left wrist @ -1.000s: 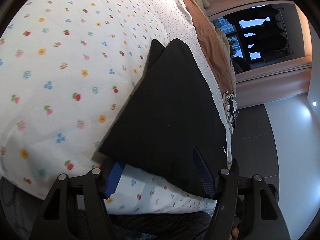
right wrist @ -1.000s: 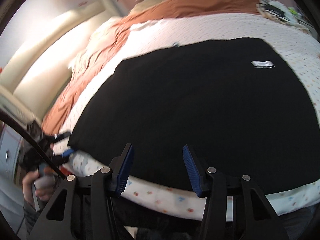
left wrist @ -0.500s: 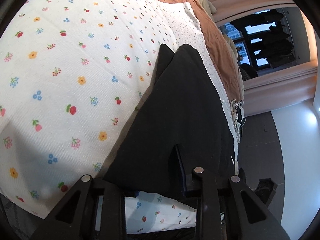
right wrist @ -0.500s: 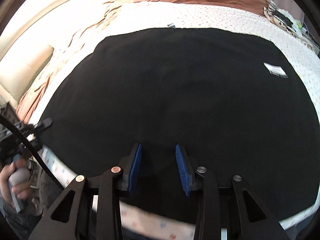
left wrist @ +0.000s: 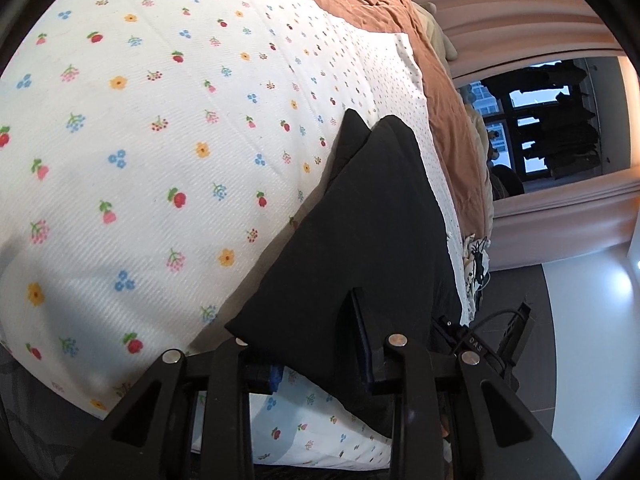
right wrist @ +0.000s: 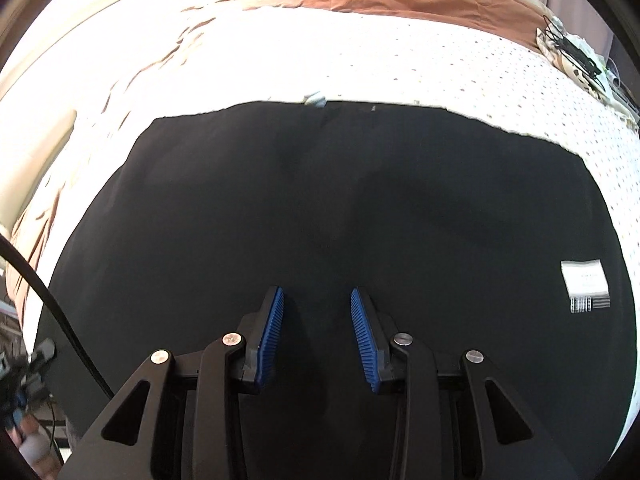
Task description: Fold large clothes
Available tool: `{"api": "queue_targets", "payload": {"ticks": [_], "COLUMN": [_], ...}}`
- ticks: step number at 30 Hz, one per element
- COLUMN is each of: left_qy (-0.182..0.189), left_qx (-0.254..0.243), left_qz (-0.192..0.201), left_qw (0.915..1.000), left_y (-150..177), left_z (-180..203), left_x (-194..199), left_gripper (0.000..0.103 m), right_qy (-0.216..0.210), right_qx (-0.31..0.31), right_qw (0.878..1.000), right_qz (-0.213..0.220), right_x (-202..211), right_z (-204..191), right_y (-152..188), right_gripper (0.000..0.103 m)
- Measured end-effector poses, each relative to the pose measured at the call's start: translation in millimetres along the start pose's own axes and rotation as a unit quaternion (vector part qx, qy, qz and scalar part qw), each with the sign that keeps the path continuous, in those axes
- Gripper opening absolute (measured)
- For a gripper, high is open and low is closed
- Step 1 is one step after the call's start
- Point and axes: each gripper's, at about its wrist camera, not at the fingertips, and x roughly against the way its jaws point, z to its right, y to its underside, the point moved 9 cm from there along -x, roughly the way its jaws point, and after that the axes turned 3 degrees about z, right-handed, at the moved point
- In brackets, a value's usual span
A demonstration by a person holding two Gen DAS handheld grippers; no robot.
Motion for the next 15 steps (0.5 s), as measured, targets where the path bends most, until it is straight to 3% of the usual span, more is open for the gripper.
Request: {"api": "queue_targets", "payload": {"ticks": [2,15], "left_qy": [-0.003,-0.011], "left_qx": [0.005,0.027], "left_qz": [-0.001,-0.004], "left_qw": [1.0000,0.9996], "left_y": [-1.4,-2.9], "left_z": [-0.7,0.7], "left_x": [-1.7,-11.0], "left_gripper": [0.030,0.030], "right_qy": [0.006,0.016], "right_qx": [0.003,-0.018], "right_qw": [1.000,1.000], "right_qz": [-0.002,-0.019], "right_x": [-11.2,-76.4], "right_z": [4.2,24.0], "right_y": [-10.4,-72.0], "right_gripper": [0.028,0.027]}}
